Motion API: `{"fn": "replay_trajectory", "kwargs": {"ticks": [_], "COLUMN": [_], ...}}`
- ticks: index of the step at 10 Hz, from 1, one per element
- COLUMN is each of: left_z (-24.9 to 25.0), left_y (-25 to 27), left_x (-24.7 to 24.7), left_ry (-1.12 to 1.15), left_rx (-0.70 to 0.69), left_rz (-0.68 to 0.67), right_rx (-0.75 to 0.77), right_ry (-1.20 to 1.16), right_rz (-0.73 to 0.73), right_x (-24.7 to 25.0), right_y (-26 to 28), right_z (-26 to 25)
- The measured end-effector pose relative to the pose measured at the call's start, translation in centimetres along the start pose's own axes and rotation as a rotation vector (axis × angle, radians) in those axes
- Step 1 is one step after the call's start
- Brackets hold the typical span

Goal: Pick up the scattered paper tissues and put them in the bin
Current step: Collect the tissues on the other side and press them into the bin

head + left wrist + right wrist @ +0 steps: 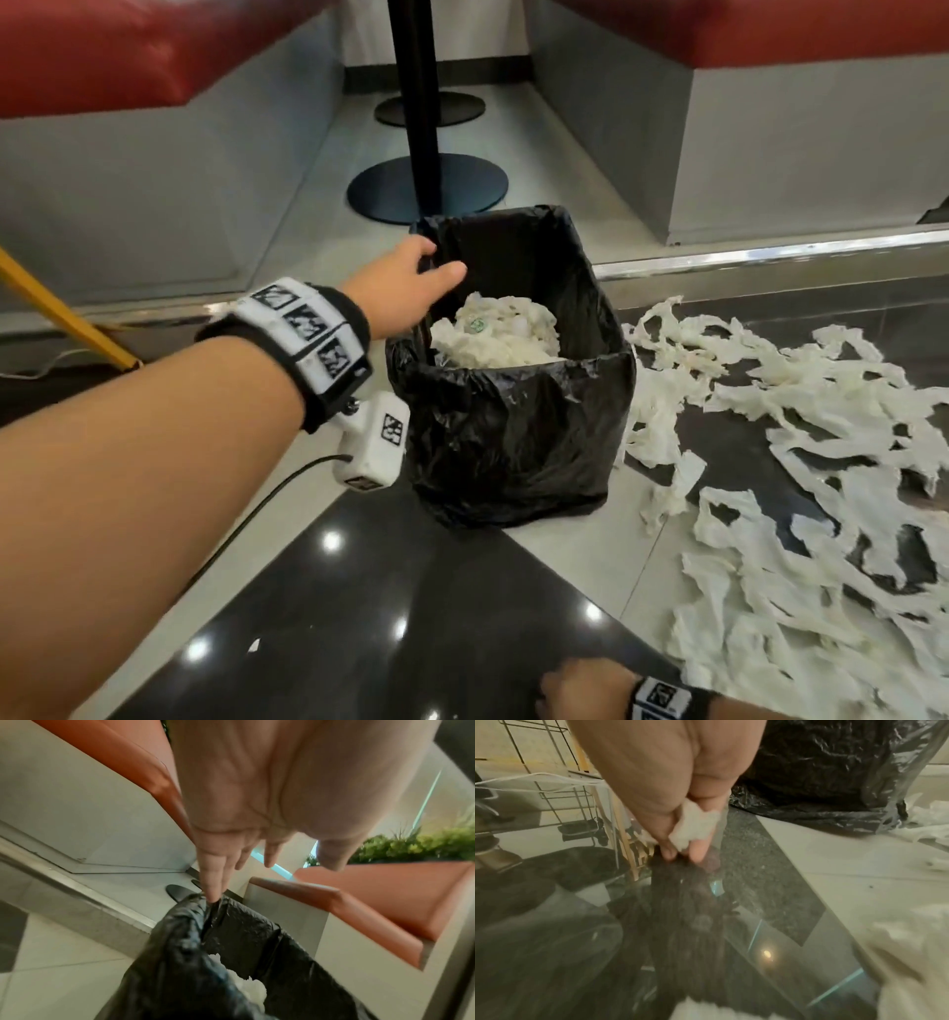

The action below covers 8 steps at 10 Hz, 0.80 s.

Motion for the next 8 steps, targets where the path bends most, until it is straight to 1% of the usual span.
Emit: {"fn": "replay_trajectory", "kwargs": {"ticks": [1,2,3,4,5,6,7,8], "left_z": [-2.0,-7.0,-11.9,-12.7,-10.4,-9.1,-10.6,-11.3], "left_y": [5.6,13.0,16.9,17.5,16.9,17.5,18.1,17.4], "left_x": [3.9,4.7,1.6,-4.7,-9.8,-13.1,-15.5,-17.5], "left_ry": [0.2,0.124,-0.112,-0.349,-0.434,-0.33,-0.327,-0.273], "left_rx": [-0.079,-0.027,0.061,0.022,-0.128,-0.208,-0.237,-0.229], "left_rz": [0.198,0.165,-0.078,-0.435,-0.616,-0.669,-0.753,-0.776], "right_rx": [-0.456,-0.689,-0.659,-1.089,-1.218,-1.168,-1.429,-1.644], "right_ry": [0.126,0.166,0.261,0.272,0.312,0.266,0.175,0.043], "right_rz": [0.038,0.499,1.123,1.004,0.761,0.775,0.215,-0.207], "right_x": [3.9,21.0,36.9,41.6,39.4,33.0,17.6,5.7], "right_y": [-0.1,0.1,4.6,4.6,6.1,10.6,17.1,25.8], "right_z": [1.8,1.3,-0.2,6.9,9.7,7.5,9.2,6.5]}}
Point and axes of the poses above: each hand's wrist, its own y-axis away from the middle knuckle, its own x-axis out of the back of the hand, z = x × y, the point moved 10 cm from there along -y, towards the middle knuckle, and after that the axes turned 14 degrees about -x, right-handed, at the moved point
